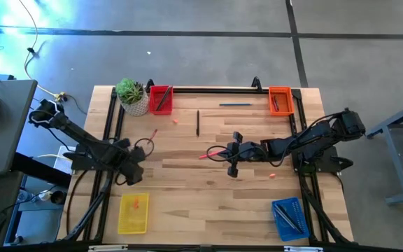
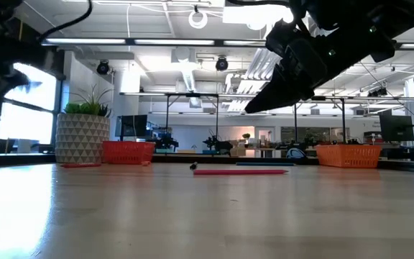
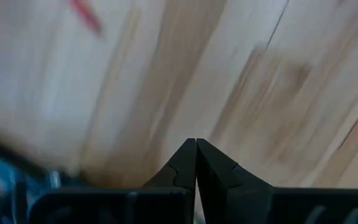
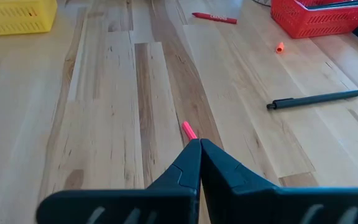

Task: Sort crayons/erasers/pens/pencils in bins
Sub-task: Put the red crayon into the orange bin

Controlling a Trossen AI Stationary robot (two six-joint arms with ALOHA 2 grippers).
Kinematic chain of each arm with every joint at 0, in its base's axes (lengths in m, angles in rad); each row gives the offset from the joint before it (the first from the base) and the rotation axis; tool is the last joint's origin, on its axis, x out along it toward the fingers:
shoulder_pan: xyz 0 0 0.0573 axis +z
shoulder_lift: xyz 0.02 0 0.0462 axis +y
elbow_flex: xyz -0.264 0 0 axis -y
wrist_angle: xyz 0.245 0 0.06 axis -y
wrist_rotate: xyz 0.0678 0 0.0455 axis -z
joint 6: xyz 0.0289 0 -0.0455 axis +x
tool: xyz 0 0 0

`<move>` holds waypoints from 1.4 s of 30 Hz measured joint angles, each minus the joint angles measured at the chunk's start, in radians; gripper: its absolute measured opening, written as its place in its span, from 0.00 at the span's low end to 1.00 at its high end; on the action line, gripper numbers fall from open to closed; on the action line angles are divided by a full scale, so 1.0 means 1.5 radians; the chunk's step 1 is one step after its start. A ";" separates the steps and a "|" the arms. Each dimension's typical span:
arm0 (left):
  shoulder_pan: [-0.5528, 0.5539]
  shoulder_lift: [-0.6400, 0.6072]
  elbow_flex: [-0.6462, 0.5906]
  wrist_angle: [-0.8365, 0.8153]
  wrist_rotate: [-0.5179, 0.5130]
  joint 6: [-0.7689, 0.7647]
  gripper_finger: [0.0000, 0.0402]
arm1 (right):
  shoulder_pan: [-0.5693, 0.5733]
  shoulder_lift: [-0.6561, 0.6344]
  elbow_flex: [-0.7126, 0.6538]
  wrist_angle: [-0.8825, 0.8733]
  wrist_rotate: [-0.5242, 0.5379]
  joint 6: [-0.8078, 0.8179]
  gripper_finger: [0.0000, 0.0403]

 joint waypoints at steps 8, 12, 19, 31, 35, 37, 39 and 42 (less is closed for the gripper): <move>-0.043 0.001 -0.027 0.009 0.031 -0.066 0.00 | 0.000 0.000 0.000 0.000 0.000 0.004 0.00; -0.043 0.001 -0.027 0.012 0.008 -0.082 0.04 | 0.000 0.000 0.000 0.000 0.000 0.005 0.00; 0.048 0.001 -0.027 0.092 -0.126 0.073 0.07 | 0.000 0.000 0.000 0.013 0.000 0.000 0.00; 0.386 0.001 -0.027 0.303 -0.071 0.325 0.10 | 0.000 0.001 0.000 0.010 0.000 -0.002 0.00; 0.489 0.002 -0.027 0.292 -0.024 0.371 0.19 | 0.000 0.001 0.000 0.010 0.000 -0.002 0.00; 0.530 0.002 -0.027 0.294 -0.013 0.392 0.22 | 0.000 0.001 0.000 0.010 0.000 -0.002 0.00; 0.565 0.001 -0.027 0.294 -0.008 0.420 0.25 | 0.000 0.001 0.000 0.010 0.000 -0.002 0.00; 0.610 0.004 -0.027 0.299 0.018 0.446 0.28 | 0.000 0.001 0.000 0.010 0.000 -0.002 0.00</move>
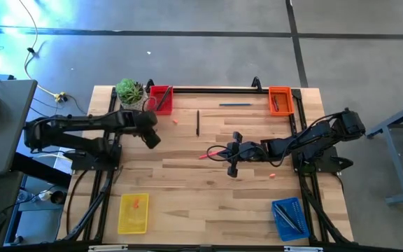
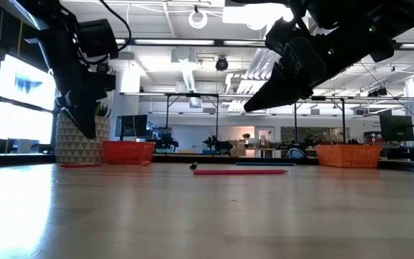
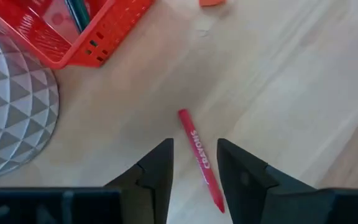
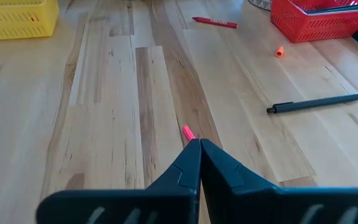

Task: Sort crayons/erasers/pens/pencils in bins
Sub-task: Put the red crayon into the orange bin

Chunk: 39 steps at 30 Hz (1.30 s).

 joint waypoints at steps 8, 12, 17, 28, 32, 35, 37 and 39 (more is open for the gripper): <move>0.052 0.073 0.000 0.020 0.057 0.047 0.29 | 0.000 0.000 0.000 0.000 0.000 0.000 0.00; 0.056 0.136 0.000 0.028 0.037 0.075 0.29 | 0.000 0.000 0.000 0.000 0.000 0.000 0.00; 0.056 0.187 0.002 0.033 0.045 0.089 0.29 | 0.000 0.000 0.000 0.000 0.000 0.000 0.00; 0.046 0.172 0.017 0.015 0.068 0.160 0.28 | 0.000 0.000 0.000 -0.003 0.000 0.000 0.00; 0.005 0.144 0.039 -0.019 0.117 0.203 0.25 | 0.000 0.000 0.000 -0.004 0.000 0.000 0.00; -0.054 0.123 0.039 -0.015 0.189 0.223 0.23 | 0.000 0.000 0.000 -0.004 0.000 0.000 0.00; -0.105 0.118 0.038 -0.015 0.209 0.229 0.23 | 0.000 0.000 0.000 -0.004 0.000 0.000 0.00; -0.163 0.119 0.038 -0.015 0.200 0.233 0.23 | 0.000 0.000 0.000 -0.004 0.000 0.000 0.00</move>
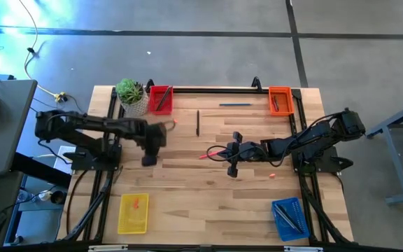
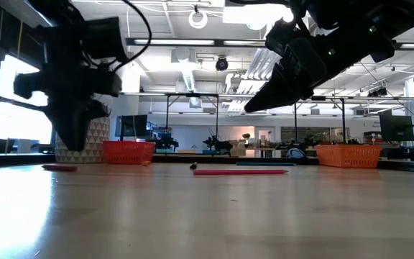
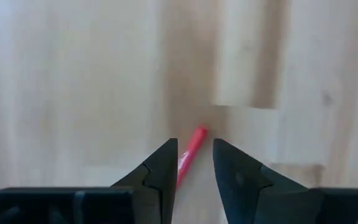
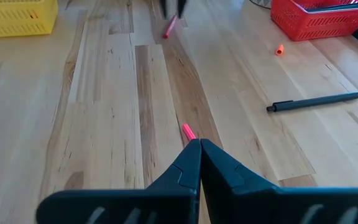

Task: Sort crayons/erasers/pens/pencils in bins
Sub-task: Put the red crayon into the orange bin

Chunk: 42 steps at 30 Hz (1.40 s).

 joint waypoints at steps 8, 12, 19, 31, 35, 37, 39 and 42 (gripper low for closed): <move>-0.162 0.037 0.000 0.001 -0.096 0.025 0.30 | 0.000 0.000 0.000 0.000 0.000 0.000 0.00; -0.173 0.069 0.000 0.001 -0.123 0.020 0.31 | 0.000 0.000 0.000 0.000 0.000 0.000 0.00; -0.165 0.125 0.003 0.002 -0.152 0.034 0.28 | 0.000 0.000 0.000 0.000 0.000 0.000 0.00; -0.163 0.128 0.003 0.003 -0.121 0.053 0.04 | 0.000 0.000 0.000 0.000 0.000 0.000 0.00; -0.162 0.115 0.000 0.006 -0.128 0.051 0.01 | 0.000 0.000 0.000 -0.001 0.000 0.000 0.00; -0.162 0.101 -0.001 0.011 -0.131 0.049 0.01 | 0.000 0.000 0.000 0.000 0.000 0.000 0.00; -0.162 0.082 -0.005 0.027 -0.136 0.041 0.01 | 0.000 0.000 0.000 -0.001 0.000 0.000 0.00; -0.161 0.046 -0.006 0.073 -0.132 0.014 0.01 | 0.000 0.000 0.000 -0.005 0.000 0.000 0.00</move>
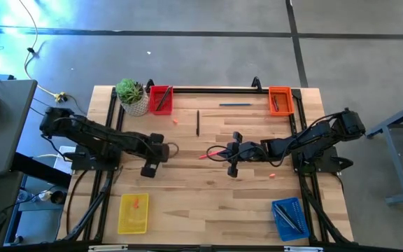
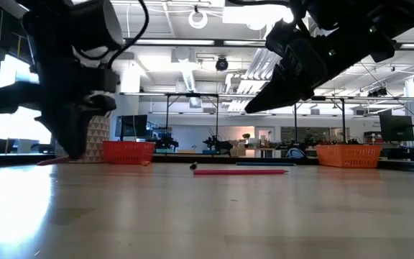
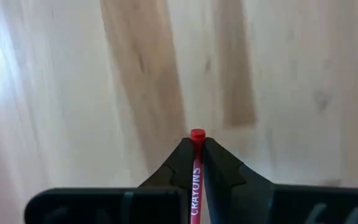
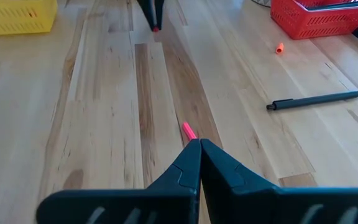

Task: Sort crayons/erasers/pens/pencils in bins
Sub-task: Put the red crayon into the orange bin

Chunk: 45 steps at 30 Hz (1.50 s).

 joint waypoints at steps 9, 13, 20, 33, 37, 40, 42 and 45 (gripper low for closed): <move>-0.003 -0.060 -0.035 0.244 0.015 -0.088 0.01 | 0.000 0.001 0.000 -0.007 0.000 0.000 0.00; -0.004 -0.069 -0.064 0.398 0.013 -0.108 0.01 | 0.000 0.017 0.000 0.000 0.000 0.000 0.00; -0.005 -0.069 -0.160 0.732 -0.001 -0.129 0.01 | -0.005 0.094 0.000 0.121 0.000 -0.024 0.00; -0.006 -0.069 -0.309 1.177 0.025 -0.136 0.01 | -0.028 0.171 0.034 0.391 -0.039 -0.054 0.00; -0.006 -0.069 -0.309 1.184 0.027 -0.136 0.01 | -0.035 0.179 0.107 0.374 -0.062 -0.054 0.06; -0.007 -0.070 -0.309 1.196 0.031 -0.146 0.01 | -0.031 0.201 0.165 0.324 -0.064 -0.057 0.15; -0.008 -0.070 -0.309 1.197 0.041 -0.147 0.01 | -0.027 0.218 0.200 0.298 -0.068 -0.063 0.21; -0.008 -0.070 -0.309 1.197 0.045 -0.147 0.01 | -0.018 0.241 0.241 0.287 -0.069 -0.074 0.32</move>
